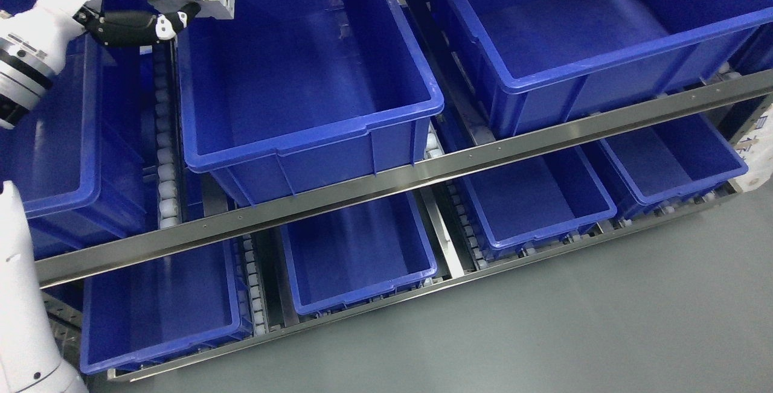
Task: Place circuit breaker on shelf
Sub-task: 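Lower the left hand with the breaker into the upper blue bin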
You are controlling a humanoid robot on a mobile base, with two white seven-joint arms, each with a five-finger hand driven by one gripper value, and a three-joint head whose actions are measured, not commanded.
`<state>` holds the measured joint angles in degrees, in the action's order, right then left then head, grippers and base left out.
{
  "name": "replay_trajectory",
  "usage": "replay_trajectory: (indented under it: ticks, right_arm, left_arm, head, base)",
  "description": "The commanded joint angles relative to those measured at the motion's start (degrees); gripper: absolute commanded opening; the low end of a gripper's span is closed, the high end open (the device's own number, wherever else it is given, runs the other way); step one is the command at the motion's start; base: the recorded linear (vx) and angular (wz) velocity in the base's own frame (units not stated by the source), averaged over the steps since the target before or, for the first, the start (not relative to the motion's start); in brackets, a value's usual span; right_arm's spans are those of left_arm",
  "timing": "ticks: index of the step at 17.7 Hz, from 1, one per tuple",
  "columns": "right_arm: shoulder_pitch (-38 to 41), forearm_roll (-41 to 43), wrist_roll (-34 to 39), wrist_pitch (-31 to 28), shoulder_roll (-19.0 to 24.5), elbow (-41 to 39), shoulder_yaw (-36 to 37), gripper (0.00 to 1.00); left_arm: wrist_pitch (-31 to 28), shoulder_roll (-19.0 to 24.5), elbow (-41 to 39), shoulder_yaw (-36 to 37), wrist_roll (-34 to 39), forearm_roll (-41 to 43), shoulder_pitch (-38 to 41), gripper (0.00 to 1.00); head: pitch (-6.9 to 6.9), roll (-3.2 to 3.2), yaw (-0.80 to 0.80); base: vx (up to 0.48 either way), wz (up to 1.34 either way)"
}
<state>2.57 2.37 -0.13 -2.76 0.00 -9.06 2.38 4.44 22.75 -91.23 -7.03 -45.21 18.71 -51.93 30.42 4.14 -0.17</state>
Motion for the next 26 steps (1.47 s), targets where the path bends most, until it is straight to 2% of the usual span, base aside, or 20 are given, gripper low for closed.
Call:
replay_trajectory:
  ticks: [1, 4, 7, 9, 12, 14, 16, 20, 26]
  right_arm:
    - [-0.02, 0.0, -0.05, 0.04, -1.0, 0.0, -0.01, 1.0]
    - [0.07, 0.0, -0.05, 0.04, -1.0, 0.0, -0.01, 1.0]
    - [0.07, 0.0, -0.05, 0.04, -1.0, 0.0, -0.01, 1.0]
    - [-0.02, 0.0, -0.05, 0.04, -1.0, 0.0, -0.01, 1.0]
    - [0.07, 0.0, -0.05, 0.04, -1.0, 0.0, -0.01, 1.0]
    - [-0.02, 0.0, -0.05, 0.04, -1.0, 0.0, -0.01, 1.0]
    - [0.07, 0.0, -0.05, 0.04, -1.0, 0.0, -0.01, 1.0]
    - [-0.02, 0.0, -0.05, 0.04, -1.0, 0.0, -0.01, 1.0]
    - [-0.02, 0.0, -0.05, 0.04, -1.0, 0.0, -0.01, 1.0]
  left_arm:
    - [-0.14, 2.47, 9.56, 8.42, -1.37, 1.59, -4.22, 0.11]
    - [0.48, 2.04, 18.43, 14.22, -1.28, 2.47, -9.58, 0.11]
    - [0.83, -0.86, 27.83, 19.23, -1.28, 3.96, -14.77, 0.12]
    - [3.19, -4.36, 35.72, 20.48, -1.02, 7.28, -18.1, 0.12]
    - [9.86, -8.41, 58.02, 20.57, 0.55, 12.57, -28.46, 0.12]
    - [12.16, -9.56, 67.03, 20.65, 6.42, 13.37, -31.29, 0.12]
    - [11.9, -11.49, 69.95, 20.65, 12.84, 13.37, -31.3, 0.12]
    - [10.15, -14.57, 72.59, 20.65, 19.53, 13.54, -28.23, 0.12]
    - [7.87, -14.93, 74.7, 21.0, 20.51, 13.54, -27.88, 0.13]
  head:
    - [0.0, 0.0, 0.0]
    - [0.0, 0.0, 0.0]
    - [0.0, 0.0, 0.0]
    - [0.0, 0.0, 0.0]
    - [0.0, 0.0, 0.0]
    - [0.0, 0.0, 0.0]
    - [-0.01, 0.0, 0.0]
    - [0.0, 0.0, 0.0]
    - [-0.01, 0.0, 0.0]
  base:
    - [0.049, 0.22]
    - [0.017, 0.09]
    - [-0.004, -0.01]
    - [-0.01, -0.05]
    - [-0.006, -0.03]
    - [-0.001, -0.02]
    - [0.0, -0.01]
    - [0.0, -0.02]
    - [0.006, -0.05]
